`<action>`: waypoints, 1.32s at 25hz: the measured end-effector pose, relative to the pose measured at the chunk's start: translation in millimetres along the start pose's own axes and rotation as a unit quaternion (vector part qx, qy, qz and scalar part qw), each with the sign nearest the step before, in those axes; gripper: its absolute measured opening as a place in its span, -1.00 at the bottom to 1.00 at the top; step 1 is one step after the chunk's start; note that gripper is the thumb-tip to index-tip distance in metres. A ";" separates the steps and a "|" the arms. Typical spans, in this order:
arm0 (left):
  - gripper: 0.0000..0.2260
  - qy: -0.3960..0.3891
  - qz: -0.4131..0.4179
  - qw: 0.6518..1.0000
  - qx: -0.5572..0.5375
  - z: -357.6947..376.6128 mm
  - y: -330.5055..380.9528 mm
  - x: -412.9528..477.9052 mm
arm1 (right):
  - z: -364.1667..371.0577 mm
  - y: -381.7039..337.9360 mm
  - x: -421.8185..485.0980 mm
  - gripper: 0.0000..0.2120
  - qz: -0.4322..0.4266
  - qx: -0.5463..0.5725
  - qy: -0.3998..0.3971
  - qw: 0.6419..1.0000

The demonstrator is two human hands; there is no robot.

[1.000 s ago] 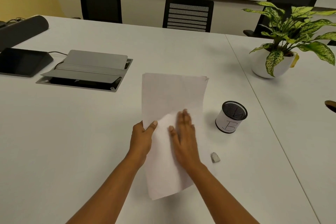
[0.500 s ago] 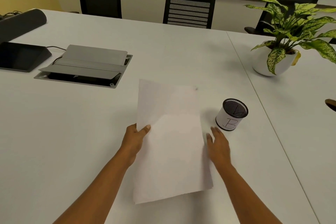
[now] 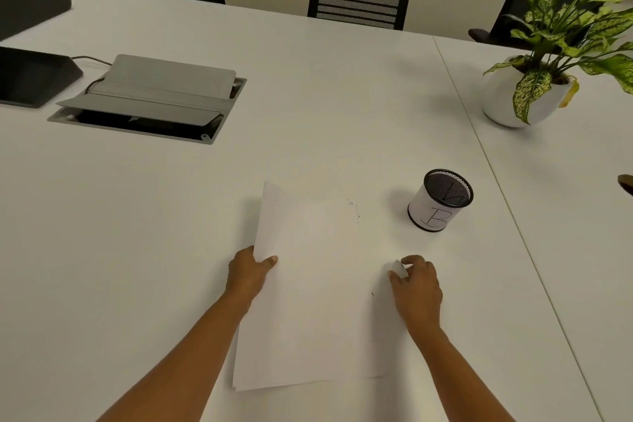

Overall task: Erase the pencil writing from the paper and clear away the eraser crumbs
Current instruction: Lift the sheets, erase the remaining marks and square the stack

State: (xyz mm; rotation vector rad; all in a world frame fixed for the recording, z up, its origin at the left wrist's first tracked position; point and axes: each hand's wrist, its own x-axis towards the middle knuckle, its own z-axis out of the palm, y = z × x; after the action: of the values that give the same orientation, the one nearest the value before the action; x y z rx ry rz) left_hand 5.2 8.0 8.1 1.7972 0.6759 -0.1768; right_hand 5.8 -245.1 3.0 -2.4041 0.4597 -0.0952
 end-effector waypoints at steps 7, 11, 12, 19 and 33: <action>-0.42 0.132 0.098 0.979 0.124 14.4 -14.4 -5.5 | 38.6 -47.7 -19.7 -0.77 -0.005 0.227 -0.153 0.962; -0.38 0.159 0.131 0.930 0.305 25.8 -23.0 -11.0 | 61.6 -66.2 -24.8 -0.85 -0.030 0.245 -0.173 0.953; -0.39 0.162 0.130 0.915 0.346 27.8 -23.3 -13.1 | 66.3 -70.2 -25.2 -0.84 -0.047 0.238 -0.164 0.956; -0.54 0.175 0.145 0.879 0.419 33.4 -33.5 -12.6 | 92.2 -80.9 -23.9 -0.81 -0.199 0.115 -0.170 0.958; -0.35 0.164 0.133 0.863 0.459 34.2 -34.5 -9.2 | 94.5 -81.4 -5.3 -0.85 -0.247 0.049 -0.148 0.957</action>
State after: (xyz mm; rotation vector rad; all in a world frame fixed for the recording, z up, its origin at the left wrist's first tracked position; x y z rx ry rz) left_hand -13.3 -20.2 -28.0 2.8714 0.6064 0.0137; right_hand 43.1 -127.7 -17.2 -2.3307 -0.2821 0.0235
